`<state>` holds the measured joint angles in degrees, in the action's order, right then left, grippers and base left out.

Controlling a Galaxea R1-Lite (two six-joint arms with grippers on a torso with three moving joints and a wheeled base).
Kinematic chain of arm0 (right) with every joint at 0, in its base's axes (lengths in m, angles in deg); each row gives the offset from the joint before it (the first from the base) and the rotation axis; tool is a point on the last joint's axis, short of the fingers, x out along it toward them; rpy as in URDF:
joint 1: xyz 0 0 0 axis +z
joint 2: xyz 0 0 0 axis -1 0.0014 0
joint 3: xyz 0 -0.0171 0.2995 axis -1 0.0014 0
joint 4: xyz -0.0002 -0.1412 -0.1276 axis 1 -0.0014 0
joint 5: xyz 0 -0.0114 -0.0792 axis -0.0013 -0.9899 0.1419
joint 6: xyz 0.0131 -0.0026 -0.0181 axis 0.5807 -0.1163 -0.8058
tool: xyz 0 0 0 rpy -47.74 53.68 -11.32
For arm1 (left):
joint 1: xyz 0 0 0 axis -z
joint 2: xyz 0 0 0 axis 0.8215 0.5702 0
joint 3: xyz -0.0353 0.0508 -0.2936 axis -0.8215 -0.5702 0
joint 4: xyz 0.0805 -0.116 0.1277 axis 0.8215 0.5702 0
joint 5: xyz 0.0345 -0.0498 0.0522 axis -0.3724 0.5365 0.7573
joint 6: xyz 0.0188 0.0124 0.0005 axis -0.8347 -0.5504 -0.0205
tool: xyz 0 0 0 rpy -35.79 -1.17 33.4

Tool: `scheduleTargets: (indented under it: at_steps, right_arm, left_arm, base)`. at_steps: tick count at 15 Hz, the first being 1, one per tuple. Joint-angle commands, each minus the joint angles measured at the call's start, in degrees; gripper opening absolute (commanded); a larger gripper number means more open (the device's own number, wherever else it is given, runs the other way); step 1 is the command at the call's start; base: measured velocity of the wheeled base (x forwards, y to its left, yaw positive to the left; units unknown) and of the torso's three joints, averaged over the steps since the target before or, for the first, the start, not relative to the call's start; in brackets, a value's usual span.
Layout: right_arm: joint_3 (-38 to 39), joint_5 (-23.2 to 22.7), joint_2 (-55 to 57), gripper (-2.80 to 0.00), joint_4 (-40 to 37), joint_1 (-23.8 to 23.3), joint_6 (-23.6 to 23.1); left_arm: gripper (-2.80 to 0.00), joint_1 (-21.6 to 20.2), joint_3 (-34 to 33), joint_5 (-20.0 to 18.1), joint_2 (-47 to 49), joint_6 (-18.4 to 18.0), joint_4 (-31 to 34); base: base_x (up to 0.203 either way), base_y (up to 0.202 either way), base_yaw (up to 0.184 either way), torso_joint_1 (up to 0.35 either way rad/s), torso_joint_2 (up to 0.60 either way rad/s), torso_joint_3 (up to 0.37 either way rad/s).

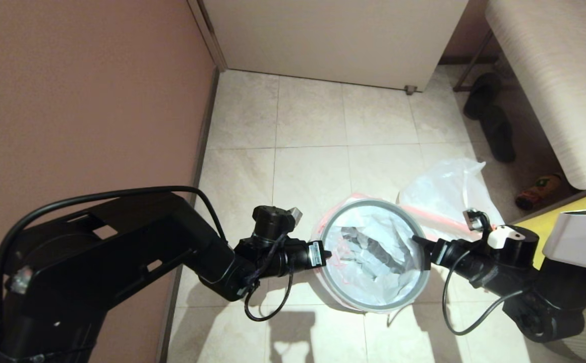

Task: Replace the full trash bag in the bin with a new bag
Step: Place the trash can ring on the trash can

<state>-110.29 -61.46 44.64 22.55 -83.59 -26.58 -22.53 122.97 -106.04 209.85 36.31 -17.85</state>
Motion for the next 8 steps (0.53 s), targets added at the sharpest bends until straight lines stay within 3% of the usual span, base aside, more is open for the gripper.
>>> scheduleTargets:
  at_steps: [1,3,8]
  right_arm:
    - [-0.14,-0.15,0.48,-2.8,0.47,0.06,0.17]
    - [-0.2,-0.15,0.65,-2.8,0.47,0.26,0.08]
    - [-1.12,-0.15,2.0,-2.8,0.41,0.26,-0.01]
  left_arm:
    - [-2.8,-0.01,0.09,0.1,0.31,0.22,-0.31]
    - [-2.8,-0.01,0.69,2.07,0.95,0.22,-0.31]
    - [-2.8,0.52,0.44,2.31,0.78,0.13,-0.31]
  base:
    - [0.0,0.0,0.0,0.0,0.0,0.0]
    - [0.0,0.0,0.0,0.0,0.0,0.0]
    - [0.0,0.0,0.0,0.0,0.0,0.0]
